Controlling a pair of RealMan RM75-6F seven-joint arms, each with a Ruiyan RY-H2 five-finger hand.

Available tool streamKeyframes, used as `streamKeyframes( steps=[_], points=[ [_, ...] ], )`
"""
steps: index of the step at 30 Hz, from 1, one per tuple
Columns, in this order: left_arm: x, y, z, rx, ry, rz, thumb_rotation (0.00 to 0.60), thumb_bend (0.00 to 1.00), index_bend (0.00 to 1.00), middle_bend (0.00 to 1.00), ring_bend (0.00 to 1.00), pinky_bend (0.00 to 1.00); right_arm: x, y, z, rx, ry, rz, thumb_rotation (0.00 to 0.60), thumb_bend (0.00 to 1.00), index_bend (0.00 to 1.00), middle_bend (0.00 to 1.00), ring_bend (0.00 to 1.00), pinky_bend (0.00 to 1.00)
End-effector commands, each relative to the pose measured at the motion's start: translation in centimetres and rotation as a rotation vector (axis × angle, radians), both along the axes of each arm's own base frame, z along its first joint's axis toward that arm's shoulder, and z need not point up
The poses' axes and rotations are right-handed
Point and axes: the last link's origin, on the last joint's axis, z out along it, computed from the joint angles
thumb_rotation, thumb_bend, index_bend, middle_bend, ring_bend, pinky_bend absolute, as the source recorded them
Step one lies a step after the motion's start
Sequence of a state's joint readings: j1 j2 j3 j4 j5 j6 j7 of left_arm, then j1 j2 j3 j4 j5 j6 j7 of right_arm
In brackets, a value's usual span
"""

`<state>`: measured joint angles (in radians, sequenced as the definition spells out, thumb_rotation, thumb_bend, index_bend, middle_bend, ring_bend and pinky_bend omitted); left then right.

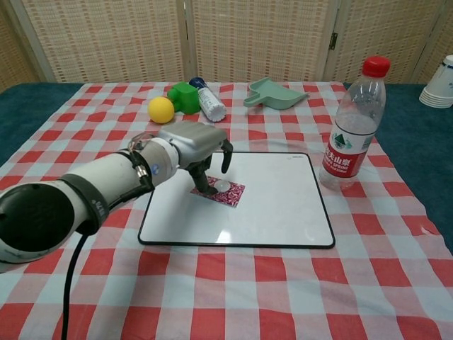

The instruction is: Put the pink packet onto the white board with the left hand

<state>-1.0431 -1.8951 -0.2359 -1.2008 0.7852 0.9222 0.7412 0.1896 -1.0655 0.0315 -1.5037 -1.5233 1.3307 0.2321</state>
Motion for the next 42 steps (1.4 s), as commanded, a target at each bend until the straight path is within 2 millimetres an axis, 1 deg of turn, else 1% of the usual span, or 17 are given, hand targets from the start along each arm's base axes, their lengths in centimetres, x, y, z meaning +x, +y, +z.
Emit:
streamKeyframes(
  steps=[1, 8, 12, 15, 17, 19, 21, 22, 23, 25, 26, 29, 30, 34, 36, 39, 42],
  points=[
    [0.0, 0.1, 0.3, 0.004, -0.001, 0.000, 0.600, 0.25, 0.44, 1.00, 1.00, 1.00, 0.0, 0.0, 0.1, -0.002, -0.001, 0.000, 0.600, 0.03, 0.03, 0.15, 0.06, 0.06],
    [-1.2, 0.4, 3.6, 0.052, 0.005, 0.008, 0.600, 0.25, 0.46, 1.00, 1.00, 1.00, 0.0, 0.0, 0.1, -0.001, 0.000, 0.000, 0.600, 0.03, 0.03, 0.15, 0.06, 0.06],
    [-3.5, 0.3, 6.7, 0.102, 0.015, 0.038, 0.600, 0.27, 0.53, 1.00, 1.00, 1.00, 0.1, 0.2, -0.1, 0.003, 0.002, 0.008, 0.600, 0.03, 0.03, 0.15, 0.06, 0.06],
    [-6.2, -0.1, 9.1, 0.149, -0.018, 0.085, 0.600, 0.28, 0.56, 1.00, 1.00, 1.00, 0.3, 0.3, -0.2, 0.006, 0.005, 0.015, 0.600, 0.03, 0.03, 0.15, 0.06, 0.06],
    [-8.7, -0.8, 10.5, 0.179, -0.050, 0.116, 0.600, 0.28, 0.55, 0.94, 0.98, 0.99, 0.4, 0.4, -0.4, 0.009, 0.008, 0.017, 0.600, 0.03, 0.03, 0.15, 0.06, 0.06],
    [-11.4, -1.6, 11.8, 0.214, -0.095, 0.152, 0.600, 0.28, 0.48, 0.78, 0.85, 0.92, 0.4, 0.4, -0.4, 0.011, 0.010, 0.019, 0.600, 0.03, 0.03, 0.15, 0.06, 0.06],
    [-13.7, -2.5, 13.1, 0.267, -0.167, 0.177, 0.600, 0.27, 0.38, 0.56, 0.63, 0.79, 0.5, 0.5, -0.5, 0.011, 0.010, 0.022, 0.600, 0.03, 0.03, 0.15, 0.06, 0.06],
    [-15.2, -3.2, 13.9, 0.310, -0.219, 0.188, 0.600, 0.26, 0.35, 0.50, 0.56, 0.74, 0.6, 0.5, -0.5, 0.010, 0.009, 0.025, 0.600, 0.03, 0.03, 0.15, 0.06, 0.06],
    [-16.4, -3.8, 14.6, 0.342, -0.255, 0.200, 0.600, 0.24, 0.29, 0.40, 0.45, 0.64, 0.6, 0.5, -0.5, 0.008, 0.009, 0.025, 0.600, 0.03, 0.03, 0.15, 0.06, 0.06],
    [-18.9, -5.5, 16.1, 0.405, -0.393, 0.242, 0.594, 0.19, 0.22, 0.30, 0.33, 0.50, 0.7, 0.6, -0.4, 0.007, 0.007, 0.029, 0.600, 0.03, 0.03, 0.15, 0.06, 0.06],
    [-20.1, -6.2, 16.7, 0.432, -0.420, 0.250, 0.568, 0.18, 0.19, 0.26, 0.28, 0.44, 0.8, 0.6, -0.4, 0.007, 0.005, 0.031, 0.600, 0.03, 0.03, 0.15, 0.06, 0.06],
    [-23.6, -8.4, 18.0, 0.501, -0.364, 0.253, 0.479, 0.15, 0.11, 0.13, 0.14, 0.29, 0.9, 0.8, -0.4, 0.007, 0.003, 0.038, 0.600, 0.03, 0.03, 0.15, 0.06, 0.06],
    [-24.4, -9.2, 18.2, 0.505, -0.338, 0.258, 0.472, 0.15, 0.08, 0.09, 0.09, 0.23, 1.0, 0.8, -0.4, 0.009, 0.002, 0.040, 0.600, 0.03, 0.03, 0.15, 0.06, 0.06],
    [-25.5, -10.5, 18.5, 0.506, -0.302, 0.269, 0.465, 0.15, 0.03, 0.03, 0.02, 0.15, 1.0, 0.9, -0.5, 0.014, 0.003, 0.043, 0.600, 0.03, 0.03, 0.15, 0.06, 0.06],
    [-26.5, -12.1, 18.9, 0.513, -0.275, 0.288, 0.466, 0.15, 0.01, 0.01, 0.00, 0.11, 1.1, 0.9, -0.6, 0.019, 0.004, 0.047, 0.600, 0.03, 0.03, 0.15, 0.06, 0.06],
    [-28.2, -16.0, 19.3, 0.443, -0.250, 0.333, 0.471, 0.15, 0.00, 0.00, 0.00, 0.04, 1.2, 1.1, -0.8, 0.025, 0.014, 0.054, 0.600, 0.03, 0.03, 0.15, 0.06, 0.06],
    [-29.2, -16.8, 19.2, 0.402, -0.211, 0.353, 0.465, 0.15, 0.00, 0.00, 0.00, 0.01, 1.1, 1.1, -0.9, 0.023, 0.018, 0.048, 0.600, 0.03, 0.03, 0.15, 0.06, 0.06]
  ],
)
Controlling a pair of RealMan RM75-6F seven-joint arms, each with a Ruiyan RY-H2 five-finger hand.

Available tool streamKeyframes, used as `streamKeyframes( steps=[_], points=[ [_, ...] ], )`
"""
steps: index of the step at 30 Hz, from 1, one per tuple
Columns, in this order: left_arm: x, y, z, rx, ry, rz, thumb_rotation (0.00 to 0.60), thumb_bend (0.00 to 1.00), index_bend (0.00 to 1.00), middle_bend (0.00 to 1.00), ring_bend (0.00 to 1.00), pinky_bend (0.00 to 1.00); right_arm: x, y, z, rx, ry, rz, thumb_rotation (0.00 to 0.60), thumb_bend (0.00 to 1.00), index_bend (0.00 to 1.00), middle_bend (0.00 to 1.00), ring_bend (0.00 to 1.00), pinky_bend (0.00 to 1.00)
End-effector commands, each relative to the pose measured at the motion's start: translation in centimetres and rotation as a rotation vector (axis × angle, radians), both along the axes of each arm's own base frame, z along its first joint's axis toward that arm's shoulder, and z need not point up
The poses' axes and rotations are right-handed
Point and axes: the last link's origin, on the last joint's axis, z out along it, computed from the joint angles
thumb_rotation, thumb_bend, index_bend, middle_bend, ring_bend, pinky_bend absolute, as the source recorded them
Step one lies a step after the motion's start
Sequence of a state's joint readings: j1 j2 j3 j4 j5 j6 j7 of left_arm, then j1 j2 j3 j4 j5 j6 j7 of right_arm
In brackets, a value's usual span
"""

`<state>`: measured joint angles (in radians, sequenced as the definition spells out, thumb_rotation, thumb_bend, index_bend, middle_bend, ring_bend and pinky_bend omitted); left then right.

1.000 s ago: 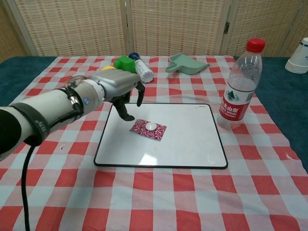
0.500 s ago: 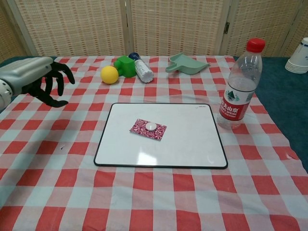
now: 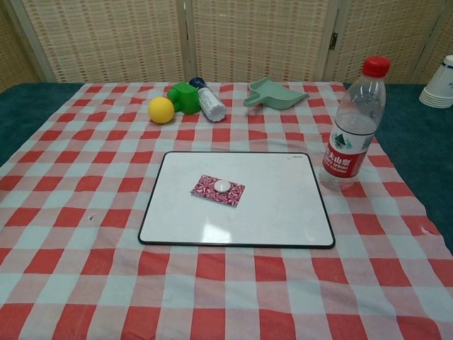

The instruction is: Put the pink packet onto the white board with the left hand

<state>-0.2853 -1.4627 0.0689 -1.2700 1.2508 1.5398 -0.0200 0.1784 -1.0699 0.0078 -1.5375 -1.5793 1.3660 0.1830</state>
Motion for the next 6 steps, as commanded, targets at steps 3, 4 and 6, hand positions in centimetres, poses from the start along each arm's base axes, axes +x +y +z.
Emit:
streamKeyframes(
  steps=[3, 4, 6],
  points=[
    [-2.46, -2.85, 0.12, -0.088, 0.035, 0.047, 0.465, 0.15, 0.00, 0.00, 0.00, 0.00, -0.18, -0.03, 0.07, -0.007, 0.002, -0.009, 0.600, 0.03, 0.03, 0.15, 0.06, 0.06],
    [-2.62, -2.82, 0.10, -0.089, 0.034, 0.050, 0.466, 0.15, 0.00, 0.00, 0.00, 0.00, -0.19, -0.01, 0.13, -0.010, 0.001, -0.010, 0.600, 0.03, 0.03, 0.15, 0.06, 0.06],
    [-2.73, -2.66, 0.08, -0.090, 0.031, 0.050, 0.467, 0.15, 0.00, 0.00, 0.00, 0.00, -0.22, 0.01, 0.30, -0.020, -0.001, -0.010, 0.600, 0.03, 0.03, 0.15, 0.06, 0.06]
  ],
)
